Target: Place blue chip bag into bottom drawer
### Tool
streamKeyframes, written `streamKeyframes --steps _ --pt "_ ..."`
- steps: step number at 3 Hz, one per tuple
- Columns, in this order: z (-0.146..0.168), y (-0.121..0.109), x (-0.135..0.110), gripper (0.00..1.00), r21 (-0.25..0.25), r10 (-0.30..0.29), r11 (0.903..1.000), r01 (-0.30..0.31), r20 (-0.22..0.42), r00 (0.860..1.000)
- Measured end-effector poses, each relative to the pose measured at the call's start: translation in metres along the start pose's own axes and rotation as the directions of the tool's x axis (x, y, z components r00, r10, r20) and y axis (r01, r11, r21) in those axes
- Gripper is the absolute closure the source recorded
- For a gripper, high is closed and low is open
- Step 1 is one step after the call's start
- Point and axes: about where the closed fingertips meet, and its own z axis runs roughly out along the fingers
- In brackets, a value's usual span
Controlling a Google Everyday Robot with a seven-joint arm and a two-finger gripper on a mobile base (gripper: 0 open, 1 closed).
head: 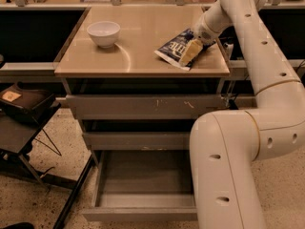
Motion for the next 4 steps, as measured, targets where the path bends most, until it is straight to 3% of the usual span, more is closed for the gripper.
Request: streamKeyframes --steps 3,4 --pt "-0.003 -0.001 -0.002 0.88 -0.001 0.001 1.0000 -0.001 0.000 1.000" --pt "-0.007 0.005 0.016 1.00 -0.022 0.001 0.9997 -0.001 0.003 1.000"
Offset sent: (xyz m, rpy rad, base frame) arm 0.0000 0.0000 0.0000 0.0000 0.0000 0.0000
